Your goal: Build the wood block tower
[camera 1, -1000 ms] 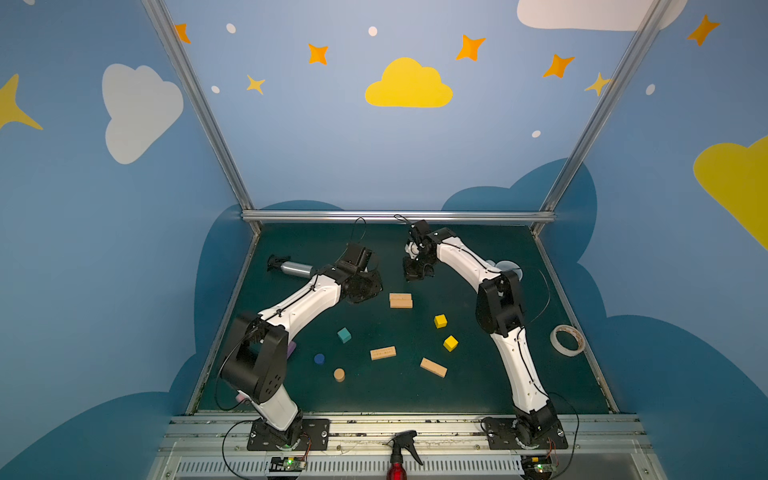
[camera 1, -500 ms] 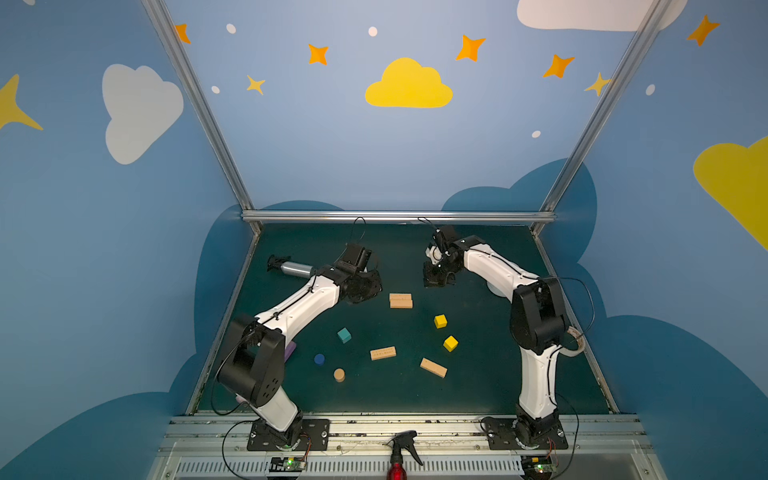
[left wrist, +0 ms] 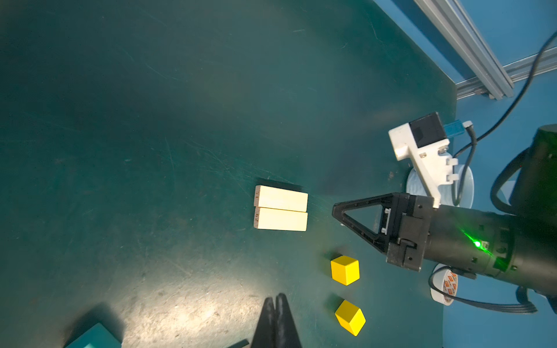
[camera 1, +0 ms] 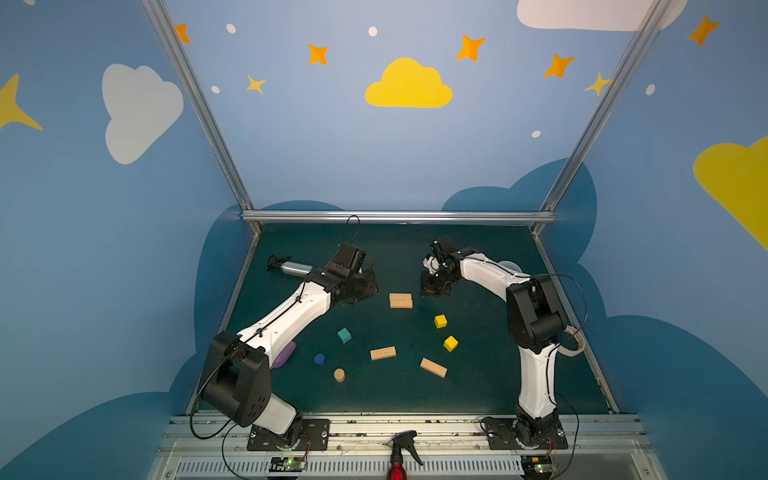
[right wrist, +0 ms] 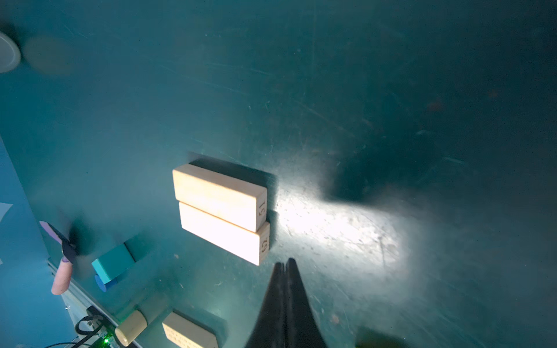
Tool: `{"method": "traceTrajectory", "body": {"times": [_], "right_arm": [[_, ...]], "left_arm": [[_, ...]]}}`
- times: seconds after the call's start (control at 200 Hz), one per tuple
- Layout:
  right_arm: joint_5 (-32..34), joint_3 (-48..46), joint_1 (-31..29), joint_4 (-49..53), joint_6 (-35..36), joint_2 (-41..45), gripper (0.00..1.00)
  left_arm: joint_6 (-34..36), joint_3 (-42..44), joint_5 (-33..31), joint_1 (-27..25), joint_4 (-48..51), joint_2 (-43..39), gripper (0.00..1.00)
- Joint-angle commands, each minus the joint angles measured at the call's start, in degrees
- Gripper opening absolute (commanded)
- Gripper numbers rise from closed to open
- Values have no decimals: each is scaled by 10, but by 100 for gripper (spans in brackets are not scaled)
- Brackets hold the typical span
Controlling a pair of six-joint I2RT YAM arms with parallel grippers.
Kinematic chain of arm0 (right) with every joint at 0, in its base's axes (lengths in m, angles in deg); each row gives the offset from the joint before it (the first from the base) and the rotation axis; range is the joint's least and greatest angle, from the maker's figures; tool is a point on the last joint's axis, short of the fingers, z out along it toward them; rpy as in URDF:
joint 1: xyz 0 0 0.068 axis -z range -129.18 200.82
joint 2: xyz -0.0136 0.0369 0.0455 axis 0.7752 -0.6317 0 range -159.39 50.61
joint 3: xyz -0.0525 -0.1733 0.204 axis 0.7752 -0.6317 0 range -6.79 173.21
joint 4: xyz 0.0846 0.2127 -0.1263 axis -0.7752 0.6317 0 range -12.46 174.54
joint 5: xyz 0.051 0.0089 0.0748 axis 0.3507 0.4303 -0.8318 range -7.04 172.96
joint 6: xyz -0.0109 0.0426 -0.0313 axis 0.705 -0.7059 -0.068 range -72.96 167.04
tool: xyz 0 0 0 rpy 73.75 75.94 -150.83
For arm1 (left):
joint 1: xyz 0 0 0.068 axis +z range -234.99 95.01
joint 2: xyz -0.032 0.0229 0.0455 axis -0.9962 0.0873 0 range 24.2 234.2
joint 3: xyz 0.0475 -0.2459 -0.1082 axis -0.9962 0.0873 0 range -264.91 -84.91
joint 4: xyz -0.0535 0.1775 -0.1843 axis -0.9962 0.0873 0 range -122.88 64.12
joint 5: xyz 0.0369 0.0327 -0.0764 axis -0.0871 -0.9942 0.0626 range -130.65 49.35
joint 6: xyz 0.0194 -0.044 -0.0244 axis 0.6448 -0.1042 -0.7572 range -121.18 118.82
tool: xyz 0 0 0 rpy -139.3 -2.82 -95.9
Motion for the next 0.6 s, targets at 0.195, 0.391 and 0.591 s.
{"method": "traceTrajectory", "body": {"times": [0.195, 0.391, 0.591], "right_arm": [[0, -3, -11, -7, -14, -24, 0], [0, 1, -14, -5, -18, -36, 0], [10, -2, -16, 0, -21, -37, 0]], "left_arm": [[6, 4, -13, -2, 11, -14, 5], [5, 6, -14, -3, 12, -17, 5], [5, 8, -18, -3, 12, -22, 5]]}}
